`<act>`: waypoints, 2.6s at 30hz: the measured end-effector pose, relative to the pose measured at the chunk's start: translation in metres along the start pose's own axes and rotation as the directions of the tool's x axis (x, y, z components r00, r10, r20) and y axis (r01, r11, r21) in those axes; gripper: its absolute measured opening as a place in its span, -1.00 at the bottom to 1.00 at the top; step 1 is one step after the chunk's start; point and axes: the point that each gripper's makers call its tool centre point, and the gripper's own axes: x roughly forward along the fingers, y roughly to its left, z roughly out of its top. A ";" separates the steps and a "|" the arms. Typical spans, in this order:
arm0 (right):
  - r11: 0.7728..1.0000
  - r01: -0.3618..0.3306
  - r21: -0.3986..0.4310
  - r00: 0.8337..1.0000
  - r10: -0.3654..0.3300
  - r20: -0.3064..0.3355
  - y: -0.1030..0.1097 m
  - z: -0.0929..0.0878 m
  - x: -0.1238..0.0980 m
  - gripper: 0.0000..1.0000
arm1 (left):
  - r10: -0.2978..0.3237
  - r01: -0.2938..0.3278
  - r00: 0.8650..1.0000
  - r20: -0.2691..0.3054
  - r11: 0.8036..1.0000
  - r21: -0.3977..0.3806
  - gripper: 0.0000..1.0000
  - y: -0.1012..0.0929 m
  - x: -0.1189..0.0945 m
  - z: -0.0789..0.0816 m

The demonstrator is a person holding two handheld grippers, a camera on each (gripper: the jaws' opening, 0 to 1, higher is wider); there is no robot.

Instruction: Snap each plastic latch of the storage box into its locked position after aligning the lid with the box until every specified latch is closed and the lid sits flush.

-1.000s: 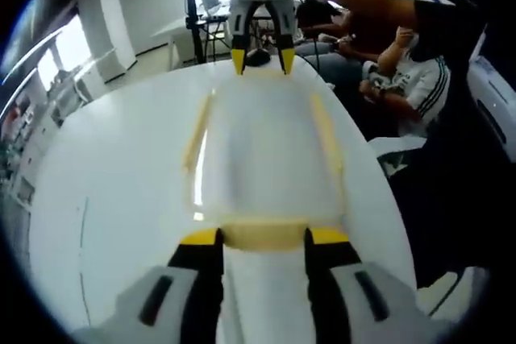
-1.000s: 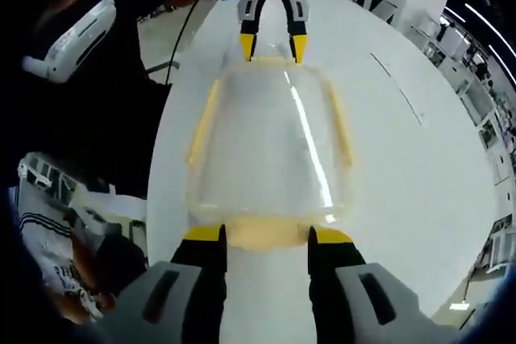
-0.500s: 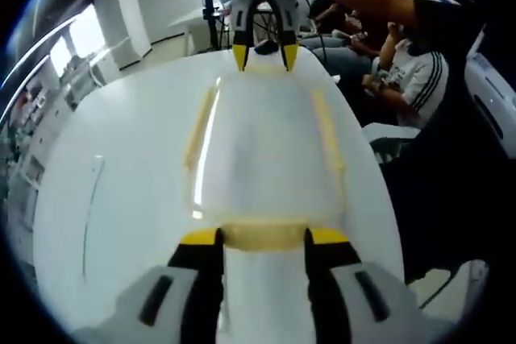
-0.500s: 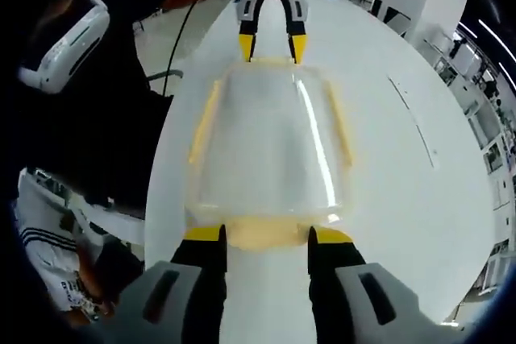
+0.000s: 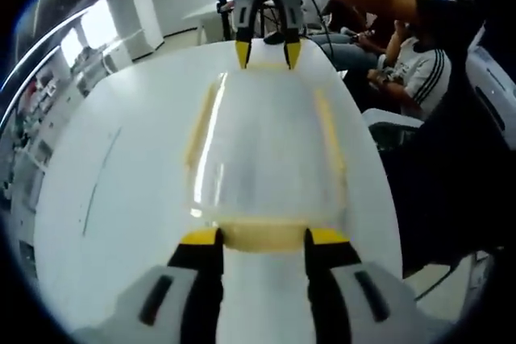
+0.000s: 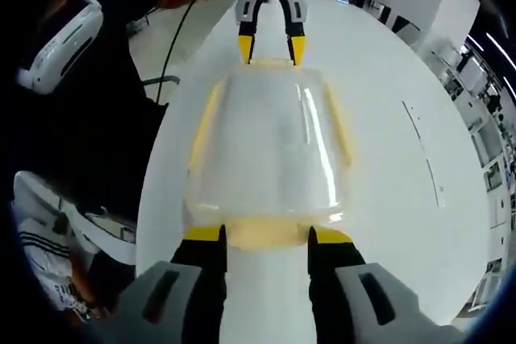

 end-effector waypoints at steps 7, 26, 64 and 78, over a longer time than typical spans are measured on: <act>1.000 0.004 -0.022 1.000 -0.003 0.019 -0.004 0.030 0.019 -0.23 | 0.035 -0.035 0.999 -0.009 0.999 -0.016 -0.23 0.003 -0.019 -0.029; 1.000 -0.004 -0.024 0.999 0.005 0.035 -0.012 0.061 0.045 -0.23 | 0.063 -0.062 0.998 0.005 0.996 -0.059 -0.23 0.017 -0.043 -0.061; 1.000 0.014 -0.009 1.000 -0.014 0.004 -0.022 0.062 0.055 -0.21 | 0.095 -0.090 0.995 0.037 0.987 -0.132 -0.27 0.034 -0.046 -0.070; 0.999 -0.027 -0.027 0.999 0.026 -0.025 -0.018 0.058 0.059 -0.21 | 0.076 -0.062 0.993 0.088 0.987 -0.146 -0.27 0.030 -0.042 -0.071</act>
